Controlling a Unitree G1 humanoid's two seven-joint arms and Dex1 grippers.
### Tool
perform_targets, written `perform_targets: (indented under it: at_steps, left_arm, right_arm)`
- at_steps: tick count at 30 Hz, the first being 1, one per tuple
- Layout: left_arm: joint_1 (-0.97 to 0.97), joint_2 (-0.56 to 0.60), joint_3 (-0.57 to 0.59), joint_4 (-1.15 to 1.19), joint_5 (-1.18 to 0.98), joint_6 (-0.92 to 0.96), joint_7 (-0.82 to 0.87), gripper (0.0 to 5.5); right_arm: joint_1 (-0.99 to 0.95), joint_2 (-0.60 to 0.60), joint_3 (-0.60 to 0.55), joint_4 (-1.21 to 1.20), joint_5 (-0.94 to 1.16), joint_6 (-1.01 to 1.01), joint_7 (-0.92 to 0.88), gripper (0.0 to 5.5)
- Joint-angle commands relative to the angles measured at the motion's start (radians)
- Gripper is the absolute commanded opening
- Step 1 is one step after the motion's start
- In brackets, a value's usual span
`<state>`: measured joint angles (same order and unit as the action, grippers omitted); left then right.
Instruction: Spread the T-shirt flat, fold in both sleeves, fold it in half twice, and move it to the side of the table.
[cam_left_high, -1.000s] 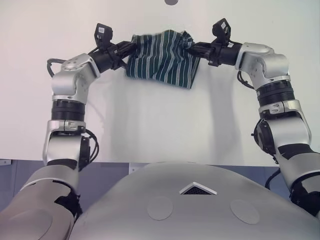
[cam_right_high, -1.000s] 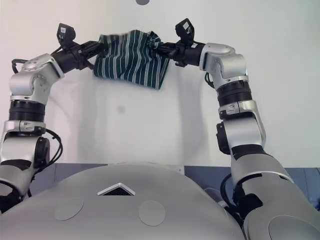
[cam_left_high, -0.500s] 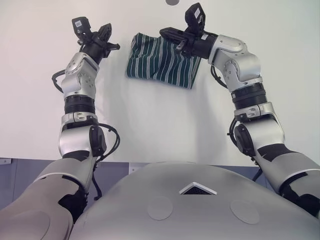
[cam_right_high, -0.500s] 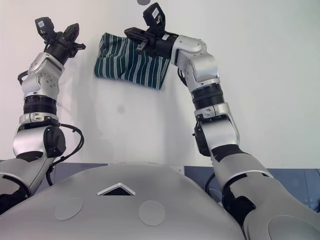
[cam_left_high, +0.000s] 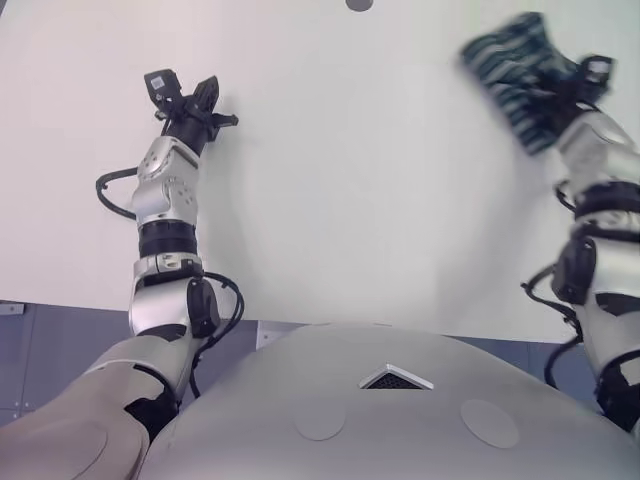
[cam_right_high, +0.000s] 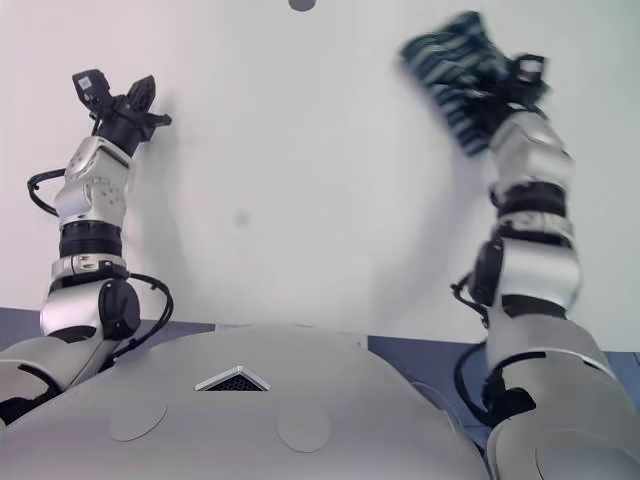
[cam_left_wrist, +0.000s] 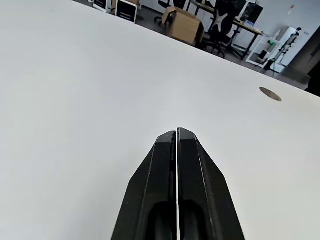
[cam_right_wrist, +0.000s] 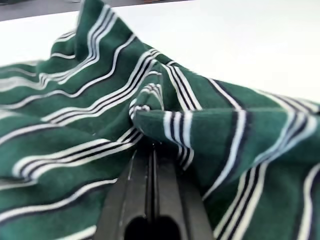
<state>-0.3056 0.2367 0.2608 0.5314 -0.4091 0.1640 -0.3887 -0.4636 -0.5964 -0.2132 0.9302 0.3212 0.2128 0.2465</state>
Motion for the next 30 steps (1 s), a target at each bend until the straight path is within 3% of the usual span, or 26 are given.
perform_targets:
  at_steps: [1,4,8,11,17,30]
  left_arm:
    - [0.079,-0.027,-0.001,-0.081,0.029,-0.003,0.057,0.05]
    - [0.067,-0.037,-0.013,-0.102,0.042,-0.025,0.079,0.05]
    - [0.075,-0.07,-0.028,-0.224,0.067,-0.048,0.132,0.05]
    - [0.077,-0.111,-0.102,-0.325,0.125,-0.083,0.152,0.05]
    - [0.067,-0.171,-0.163,-0.336,0.165,-0.085,0.18,0.05]
    - [-0.049,-0.144,-0.155,-0.146,0.21,-0.086,0.194,0.05]
  right_arm:
    - [0.592,0.09,-0.205,-0.384,0.059,0.365,-0.279,0.0]
    - [0.635,0.172,-0.165,-0.729,0.021,0.386,-0.398,0.0]
    - [0.283,-0.003,-0.057,-0.886,-0.261,0.101,-0.454,0.0]
    - [0.059,0.112,0.064,-0.866,-0.318,0.046,-0.449,0.0]
    - [0.172,0.357,0.215,-0.924,-0.34,0.03,-0.429,0.0]
    - [0.236,0.445,0.207,-0.883,-0.42,-0.007,-0.443,0.0]
